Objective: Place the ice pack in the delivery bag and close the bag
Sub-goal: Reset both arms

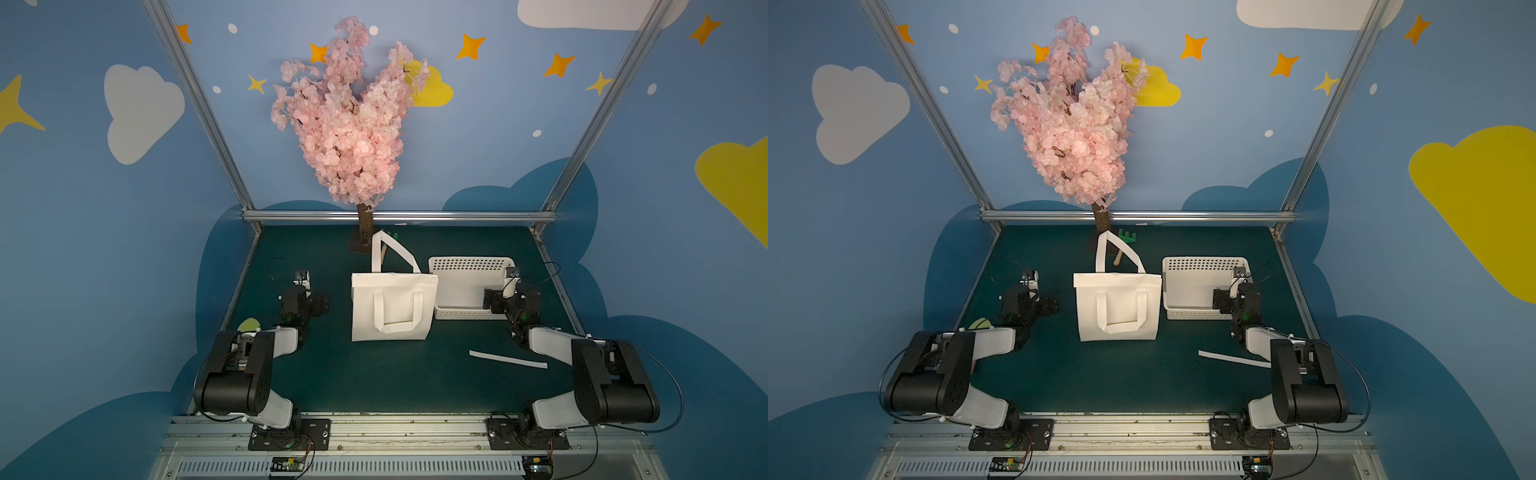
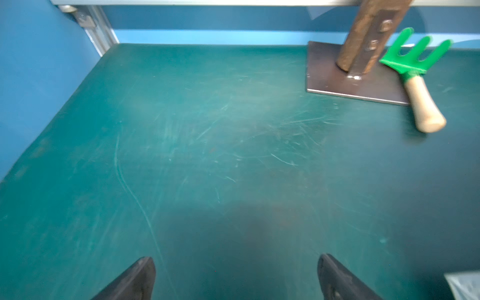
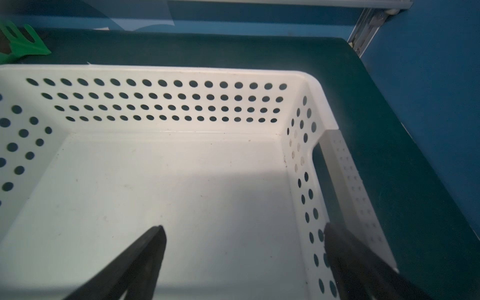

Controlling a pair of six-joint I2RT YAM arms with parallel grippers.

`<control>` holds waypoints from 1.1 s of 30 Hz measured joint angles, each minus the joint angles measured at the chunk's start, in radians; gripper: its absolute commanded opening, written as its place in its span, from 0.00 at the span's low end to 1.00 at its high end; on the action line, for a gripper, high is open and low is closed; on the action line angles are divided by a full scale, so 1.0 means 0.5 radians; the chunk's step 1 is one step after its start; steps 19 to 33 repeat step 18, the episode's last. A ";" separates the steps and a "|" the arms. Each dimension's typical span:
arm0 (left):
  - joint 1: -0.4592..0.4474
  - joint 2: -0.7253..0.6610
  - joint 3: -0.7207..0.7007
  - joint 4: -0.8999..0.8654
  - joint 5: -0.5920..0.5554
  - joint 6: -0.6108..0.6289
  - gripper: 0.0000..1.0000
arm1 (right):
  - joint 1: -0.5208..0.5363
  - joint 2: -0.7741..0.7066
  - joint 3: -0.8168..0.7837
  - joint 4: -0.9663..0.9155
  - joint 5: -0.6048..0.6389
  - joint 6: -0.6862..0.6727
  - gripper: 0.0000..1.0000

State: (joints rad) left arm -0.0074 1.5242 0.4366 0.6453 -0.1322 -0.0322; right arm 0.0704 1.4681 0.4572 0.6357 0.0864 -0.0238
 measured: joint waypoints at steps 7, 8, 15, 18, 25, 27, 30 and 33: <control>0.019 0.015 -0.059 0.190 0.087 0.015 1.00 | -0.011 0.017 -0.005 0.051 -0.040 -0.021 0.99; 0.019 0.015 -0.059 0.202 0.093 0.015 1.00 | -0.011 0.017 -0.003 0.047 -0.042 -0.023 0.99; 0.019 0.015 -0.059 0.251 0.110 0.020 1.00 | -0.011 0.017 -0.001 0.037 -0.053 -0.034 0.99; 0.019 0.015 -0.059 0.253 0.110 0.019 1.00 | -0.011 0.017 0.000 0.036 -0.055 -0.035 0.99; 0.019 0.015 -0.059 0.253 0.110 0.019 1.00 | -0.011 0.017 0.000 0.036 -0.055 -0.035 0.99; 0.019 0.015 -0.059 0.253 0.110 0.019 1.00 | -0.011 0.017 0.000 0.036 -0.055 -0.035 0.99; 0.019 0.015 -0.059 0.253 0.110 0.019 1.00 | -0.011 0.017 0.000 0.036 -0.055 -0.035 0.99; 0.019 0.015 -0.059 0.253 0.110 0.019 1.00 | -0.011 0.017 0.000 0.036 -0.055 -0.035 0.99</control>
